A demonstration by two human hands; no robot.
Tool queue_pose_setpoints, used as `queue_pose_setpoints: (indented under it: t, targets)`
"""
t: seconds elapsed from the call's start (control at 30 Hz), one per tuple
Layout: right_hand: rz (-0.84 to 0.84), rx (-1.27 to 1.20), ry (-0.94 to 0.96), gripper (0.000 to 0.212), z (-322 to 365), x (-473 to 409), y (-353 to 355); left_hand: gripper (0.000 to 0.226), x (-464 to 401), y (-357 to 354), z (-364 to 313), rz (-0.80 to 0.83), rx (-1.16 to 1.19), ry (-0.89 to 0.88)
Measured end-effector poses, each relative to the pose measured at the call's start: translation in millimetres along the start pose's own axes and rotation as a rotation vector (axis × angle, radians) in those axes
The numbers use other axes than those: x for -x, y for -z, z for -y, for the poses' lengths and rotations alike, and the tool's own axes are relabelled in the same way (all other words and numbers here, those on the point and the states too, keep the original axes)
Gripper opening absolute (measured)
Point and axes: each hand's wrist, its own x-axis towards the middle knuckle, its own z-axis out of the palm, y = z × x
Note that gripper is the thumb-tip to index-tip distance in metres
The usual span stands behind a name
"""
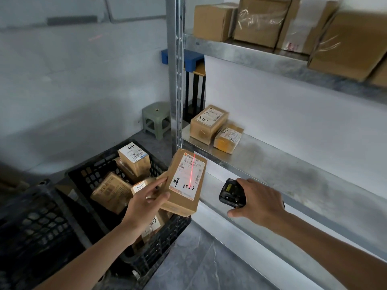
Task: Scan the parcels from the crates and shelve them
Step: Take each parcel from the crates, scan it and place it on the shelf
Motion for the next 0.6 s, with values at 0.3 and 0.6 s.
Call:
queue_pose_setpoints:
  t: [0.3,0.6]
  targets:
    - [0.031,-0.075,-0.048,0.073,-11,6,-2,0.044,1,-13,-10,0.002,-0.013,-0.031]
    - [0.021,-0.084,-0.056,0.070,-21,9,0,0.047,5,-26,-17,0.007,0.037,-0.036]
